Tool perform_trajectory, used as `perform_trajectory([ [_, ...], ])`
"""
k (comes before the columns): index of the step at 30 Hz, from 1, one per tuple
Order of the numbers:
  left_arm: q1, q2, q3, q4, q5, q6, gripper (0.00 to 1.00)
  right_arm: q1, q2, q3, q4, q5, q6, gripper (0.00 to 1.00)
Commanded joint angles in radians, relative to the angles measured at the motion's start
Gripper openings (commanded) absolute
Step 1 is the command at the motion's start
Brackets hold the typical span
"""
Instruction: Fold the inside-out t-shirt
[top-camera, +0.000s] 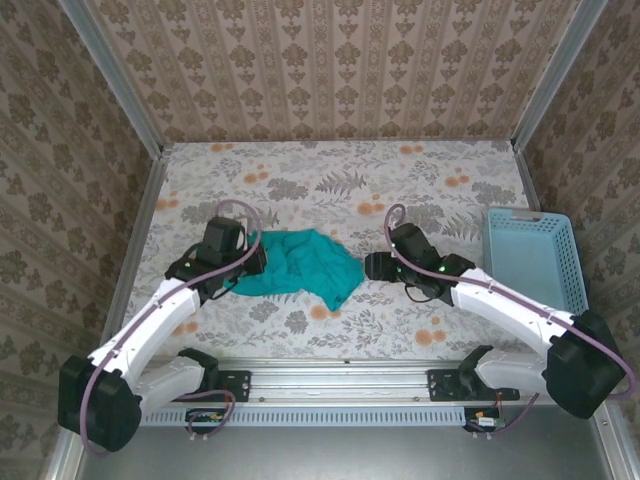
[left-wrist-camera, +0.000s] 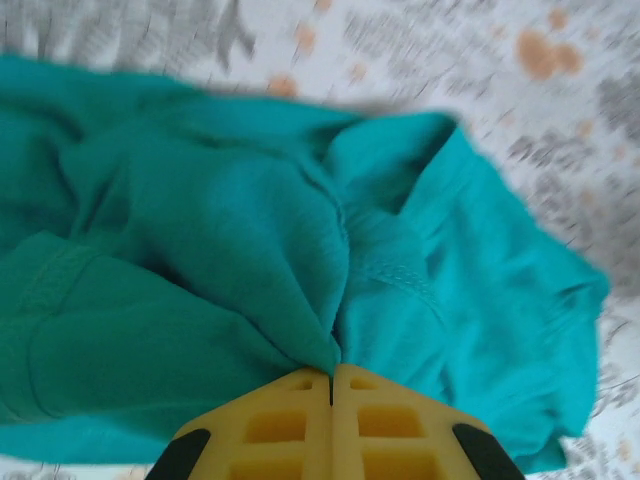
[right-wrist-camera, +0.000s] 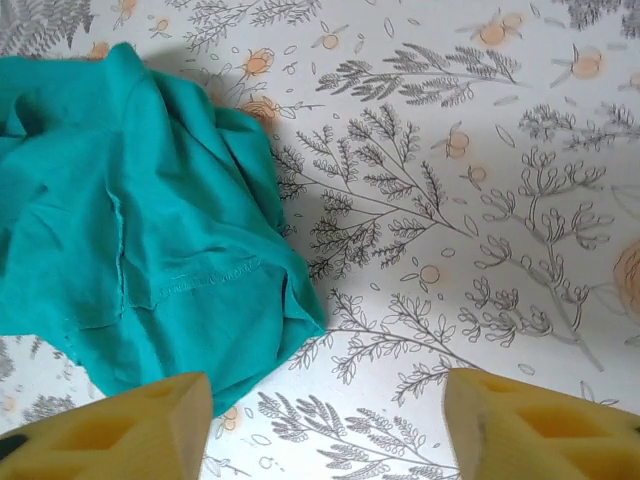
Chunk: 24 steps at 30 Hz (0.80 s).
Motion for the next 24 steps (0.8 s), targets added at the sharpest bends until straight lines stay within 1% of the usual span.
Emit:
perform_trajectory([
  [1,0.002,-0.086,-0.024,0.038,0.018,-0.028,0.0,0.099,0.006,0.038,0.006,0.072,-0.059,0.71],
  [4,0.002,-0.108,-0.026,0.013,0.003,-0.014,0.0,0.186,0.083,0.052,0.044,0.072,-0.085,0.72],
  [6,0.003,-0.116,-0.025,0.01,-0.01,-0.007,0.0,0.23,0.167,0.074,0.056,0.087,-0.079,0.72],
  [9,0.012,-0.114,-0.02,0.007,-0.024,-0.004,0.0,0.275,0.297,0.125,0.048,0.131,-0.07,0.67],
  [13,0.028,-0.096,-0.011,0.007,-0.019,0.003,0.0,0.294,0.397,0.177,0.049,0.154,-0.059,0.6],
  [16,0.033,-0.088,-0.006,0.004,-0.018,0.01,0.0,0.294,0.429,0.209,0.033,0.196,-0.057,0.47],
  [19,0.044,-0.077,-0.001,-0.011,-0.029,0.013,0.0,0.294,0.429,0.237,-0.007,0.271,-0.057,0.28],
  [20,0.05,-0.073,0.002,-0.017,-0.031,0.016,0.0,0.294,0.423,0.245,-0.029,0.304,-0.061,0.19],
  [22,0.06,-0.078,0.009,-0.03,-0.04,0.019,0.0,0.288,0.408,0.265,-0.093,0.38,-0.059,0.06],
  [23,0.067,-0.081,0.016,-0.035,-0.046,0.022,0.0,0.283,0.394,0.276,-0.136,0.427,-0.053,0.0],
  [24,0.075,-0.086,0.021,-0.04,-0.05,0.026,0.0,0.277,0.373,0.284,-0.182,0.473,-0.049,0.0],
])
